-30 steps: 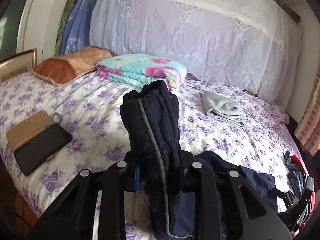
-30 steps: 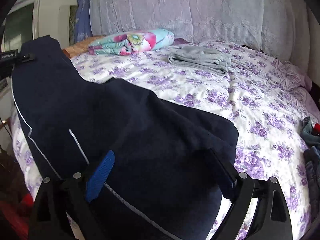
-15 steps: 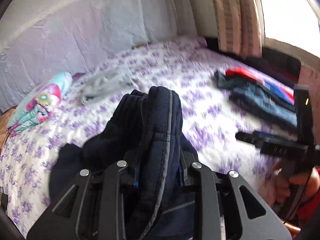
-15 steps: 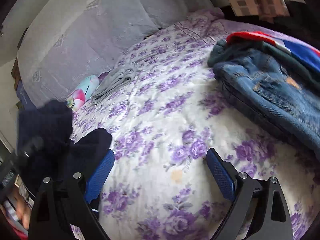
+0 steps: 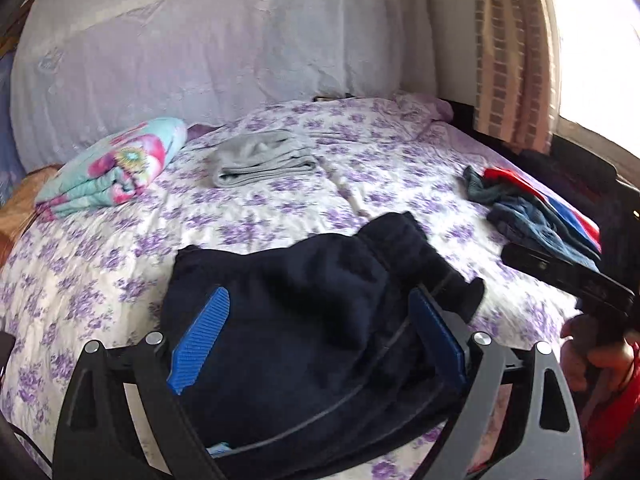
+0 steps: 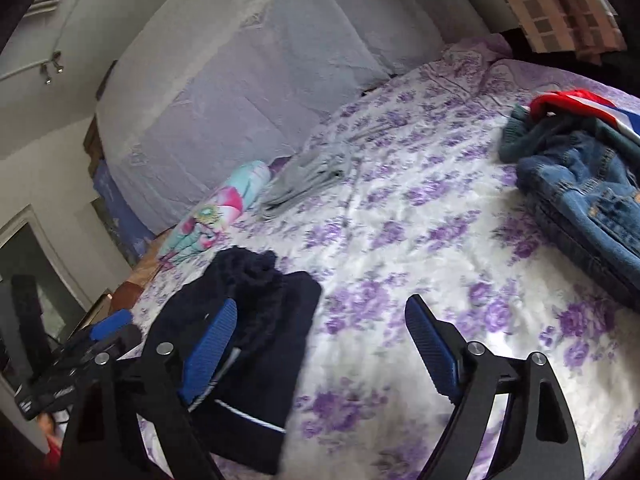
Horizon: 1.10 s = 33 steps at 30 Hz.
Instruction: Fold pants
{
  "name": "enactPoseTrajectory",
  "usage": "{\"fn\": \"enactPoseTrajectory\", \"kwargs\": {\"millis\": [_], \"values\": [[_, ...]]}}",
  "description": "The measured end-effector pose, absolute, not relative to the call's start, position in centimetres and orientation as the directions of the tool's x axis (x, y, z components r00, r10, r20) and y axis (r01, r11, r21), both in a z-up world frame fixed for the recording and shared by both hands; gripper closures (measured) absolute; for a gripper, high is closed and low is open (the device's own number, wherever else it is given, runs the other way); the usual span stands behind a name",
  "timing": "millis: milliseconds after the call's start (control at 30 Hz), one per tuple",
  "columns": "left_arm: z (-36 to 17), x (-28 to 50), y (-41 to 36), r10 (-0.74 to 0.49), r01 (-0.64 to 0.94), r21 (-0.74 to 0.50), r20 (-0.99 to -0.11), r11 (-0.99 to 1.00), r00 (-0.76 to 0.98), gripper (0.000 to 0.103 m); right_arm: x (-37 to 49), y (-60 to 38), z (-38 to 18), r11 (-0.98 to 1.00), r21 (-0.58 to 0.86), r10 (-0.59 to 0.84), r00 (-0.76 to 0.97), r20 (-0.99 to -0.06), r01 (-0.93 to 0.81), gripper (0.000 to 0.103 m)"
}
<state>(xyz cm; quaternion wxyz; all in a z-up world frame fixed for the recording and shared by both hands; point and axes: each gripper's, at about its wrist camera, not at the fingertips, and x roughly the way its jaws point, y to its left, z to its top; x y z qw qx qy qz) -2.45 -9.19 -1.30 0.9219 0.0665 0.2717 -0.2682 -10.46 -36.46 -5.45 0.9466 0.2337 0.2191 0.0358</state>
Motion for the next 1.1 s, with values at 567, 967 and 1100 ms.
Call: {"fn": "enactPoseTrajectory", "kwargs": {"millis": [567,967,1100], "values": [[-6.4,0.4,-3.6,-0.386,0.430,-0.115,-0.679,0.896,0.624,0.015,-10.8,-30.2,-2.5,0.954,0.263,0.264,0.813,-0.519,-0.142,0.086],[-7.7,2.2,-0.5,-0.443,0.348,-0.286,-0.700,0.893,0.560,0.008,-10.7,-33.8,-3.5,0.962,0.273,0.142,0.815,-0.562,0.021,0.052],[-4.5,1.5,-2.4,-0.476,0.415,-0.263,-0.658,0.871,0.583,0.008,-9.1,-31.5,0.9,0.978,0.188,0.168,0.874,-0.456,-0.090,0.059]]}}
